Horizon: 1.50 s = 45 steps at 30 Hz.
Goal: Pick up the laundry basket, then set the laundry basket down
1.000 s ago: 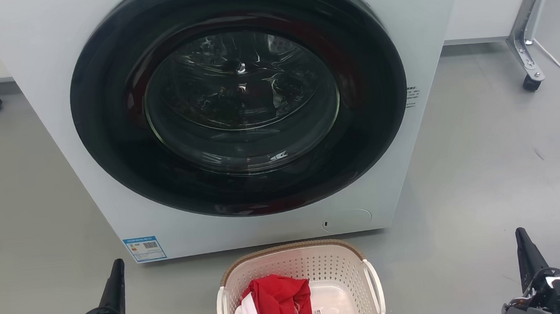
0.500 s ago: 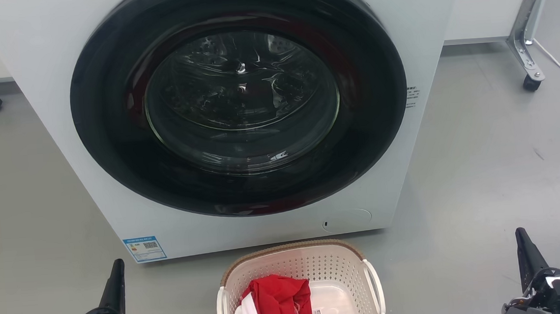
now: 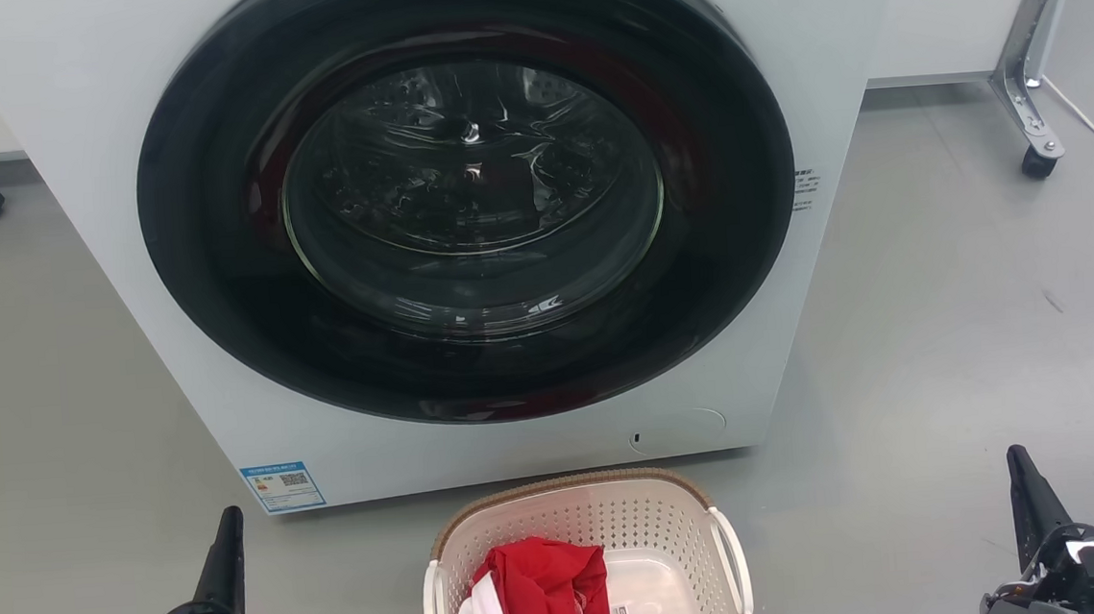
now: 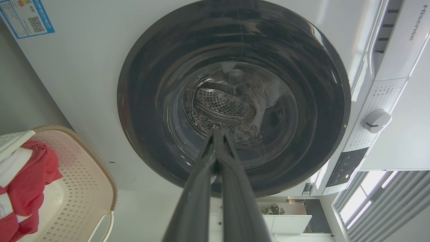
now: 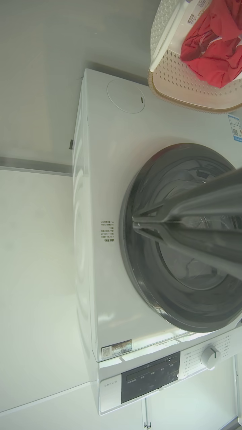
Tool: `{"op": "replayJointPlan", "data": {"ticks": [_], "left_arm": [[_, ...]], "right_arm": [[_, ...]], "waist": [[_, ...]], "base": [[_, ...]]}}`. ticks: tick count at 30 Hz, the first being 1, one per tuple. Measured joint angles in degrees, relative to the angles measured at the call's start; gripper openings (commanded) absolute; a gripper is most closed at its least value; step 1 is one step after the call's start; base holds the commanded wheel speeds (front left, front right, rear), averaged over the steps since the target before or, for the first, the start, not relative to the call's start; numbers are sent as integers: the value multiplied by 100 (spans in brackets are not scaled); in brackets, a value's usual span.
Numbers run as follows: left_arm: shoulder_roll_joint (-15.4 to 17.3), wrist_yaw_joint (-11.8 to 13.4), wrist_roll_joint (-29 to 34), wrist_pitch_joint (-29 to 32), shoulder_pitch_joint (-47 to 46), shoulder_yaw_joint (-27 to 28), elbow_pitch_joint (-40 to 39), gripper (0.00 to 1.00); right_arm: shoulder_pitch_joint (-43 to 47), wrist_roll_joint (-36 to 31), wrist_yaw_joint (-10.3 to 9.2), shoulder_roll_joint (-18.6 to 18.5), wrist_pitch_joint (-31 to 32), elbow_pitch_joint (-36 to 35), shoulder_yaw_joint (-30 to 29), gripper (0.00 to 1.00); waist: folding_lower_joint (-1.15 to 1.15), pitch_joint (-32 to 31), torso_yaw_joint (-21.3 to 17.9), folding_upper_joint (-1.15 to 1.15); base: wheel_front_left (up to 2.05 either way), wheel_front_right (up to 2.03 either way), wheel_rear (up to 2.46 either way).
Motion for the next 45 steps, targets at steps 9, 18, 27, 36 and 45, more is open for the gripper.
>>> {"op": "replayJointPlan", "data": {"ticks": [9,18,27,36,45], "left_arm": [[0,0,0,0,0,0,0,0],[0,0,0,0,0,0,0,0],[0,0,0,0,0,0,0,0],[0,0,0,0,0,0,-1,0],[0,0,0,0,0,0,-1,0]], "right_arm": [[0,1,0,0,0,0,0,0],[0,1,0,0,0,0,0,0],[0,7,0,0,0,-1,1,0],[0,7,0,0,0,-1,1,0],[0,7,0,0,0,-1,1,0]], "waist": [[0,0,0,0],[0,0,0,0],[0,0,0,0],[0,1,0,0],[0,1,0,0]], "base": [[0,0,0],[0,0,0],[0,0,0],[0,0,0],[0,0,0]]}}
